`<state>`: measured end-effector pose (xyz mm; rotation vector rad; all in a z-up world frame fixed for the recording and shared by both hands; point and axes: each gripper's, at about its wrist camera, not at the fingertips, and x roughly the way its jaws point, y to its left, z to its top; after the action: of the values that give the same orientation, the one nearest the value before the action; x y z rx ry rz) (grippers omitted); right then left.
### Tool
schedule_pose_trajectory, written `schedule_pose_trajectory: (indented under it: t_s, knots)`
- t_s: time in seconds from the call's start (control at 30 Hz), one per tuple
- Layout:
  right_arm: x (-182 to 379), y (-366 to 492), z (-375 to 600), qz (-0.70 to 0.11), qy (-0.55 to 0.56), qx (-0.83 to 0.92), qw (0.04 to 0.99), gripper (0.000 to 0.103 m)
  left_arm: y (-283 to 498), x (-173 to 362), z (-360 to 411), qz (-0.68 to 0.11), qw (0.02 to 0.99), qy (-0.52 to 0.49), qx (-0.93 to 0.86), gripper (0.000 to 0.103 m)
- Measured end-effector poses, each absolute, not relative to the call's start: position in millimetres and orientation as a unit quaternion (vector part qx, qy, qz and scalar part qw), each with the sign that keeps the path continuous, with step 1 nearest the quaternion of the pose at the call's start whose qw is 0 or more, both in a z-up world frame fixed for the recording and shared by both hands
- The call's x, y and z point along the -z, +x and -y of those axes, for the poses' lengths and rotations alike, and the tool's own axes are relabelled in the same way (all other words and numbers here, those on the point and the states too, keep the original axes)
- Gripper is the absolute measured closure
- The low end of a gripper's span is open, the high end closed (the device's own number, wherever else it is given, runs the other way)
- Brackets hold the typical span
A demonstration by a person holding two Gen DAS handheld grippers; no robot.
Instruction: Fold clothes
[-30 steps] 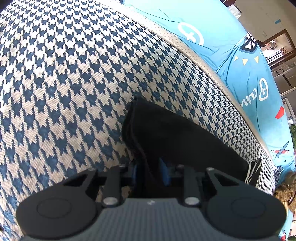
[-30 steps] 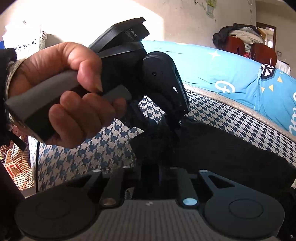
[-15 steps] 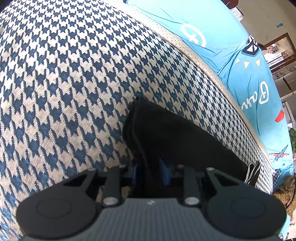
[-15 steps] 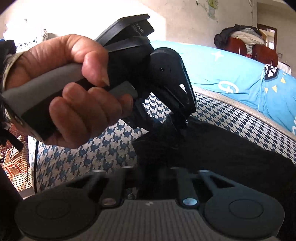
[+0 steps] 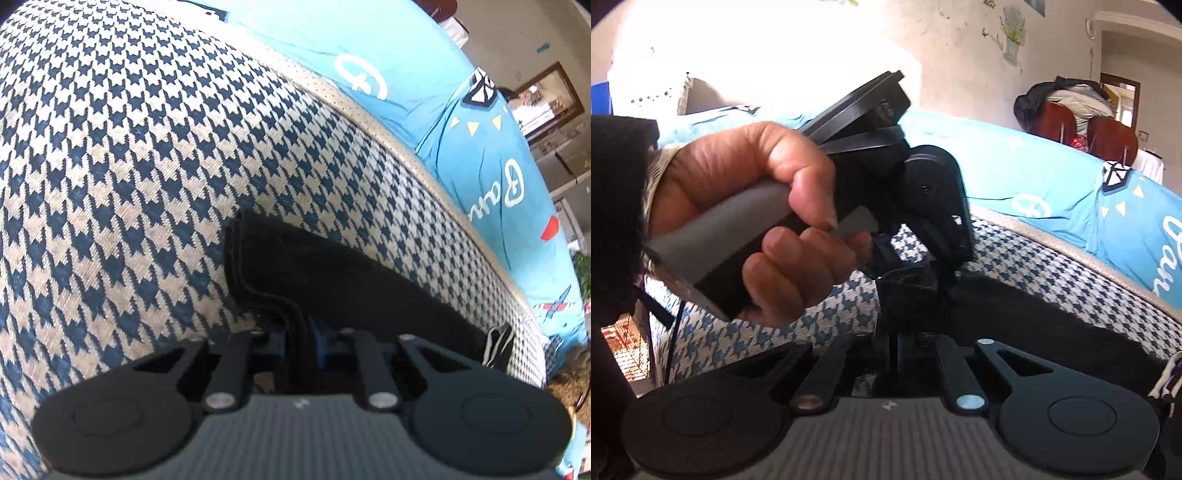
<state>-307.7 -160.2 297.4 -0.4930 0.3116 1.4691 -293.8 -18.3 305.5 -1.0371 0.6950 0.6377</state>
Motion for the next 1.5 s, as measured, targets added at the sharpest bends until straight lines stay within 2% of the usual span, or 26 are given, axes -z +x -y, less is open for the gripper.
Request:
schedule_pose_trajectory:
  t_s: [0.47, 0.87, 1.2, 1.23, 1.3, 1.33, 1.37, 1.43, 1.47, 1.5]
  knots:
    - [-323, -276, 193, -0.109, -0.198, -0.611, 0.759, 0.097, -228, -358, 62, -0.247, 0.824, -0.447, -0.247, 0.092]
    - [-346, -221, 270, -0.111, -0.153, -0.542, 0.819, 0.097, -148, -401, 137, -0.249, 0.878, -0.368, -0.176, 0.092]
    - [-348, -206, 320, -0.129, -0.148, -0.482, 0.854, 0.097, -88, -389, 197, -0.278, 0.892, -0.345, -0.090, 0.092]
    - [-344, -203, 322, -0.141, -0.152, -0.473, 0.857, 0.097, -82, -383, 201, -0.289, 0.890, -0.342, -0.086, 0.090]
    - [-333, -192, 326, -0.193, -0.153, -0.451, 0.858, 0.096, -71, -371, 208, -0.313, 0.885, -0.336, -0.079, 0.076]
    - [-325, -186, 330, -0.229, -0.150, -0.441, 0.855, 0.093, -69, -367, 211, -0.320, 0.883, -0.333, -0.080, 0.064]
    - [-319, -178, 334, -0.264, -0.136, -0.432, 0.851, 0.087, -70, -365, 211, -0.320, 0.884, -0.332, -0.081, 0.054]
    - [-312, -163, 344, -0.322, -0.091, -0.418, 0.844, 0.079, -77, -369, 209, -0.306, 0.888, -0.333, -0.079, 0.046]
    - [-312, -157, 350, -0.341, -0.064, -0.414, 0.842, 0.071, -81, -372, 207, -0.297, 0.891, -0.334, -0.078, 0.041]
    - [-314, -153, 355, -0.345, -0.049, -0.407, 0.844, 0.067, -86, -376, 204, -0.289, 0.894, -0.332, -0.083, 0.038]
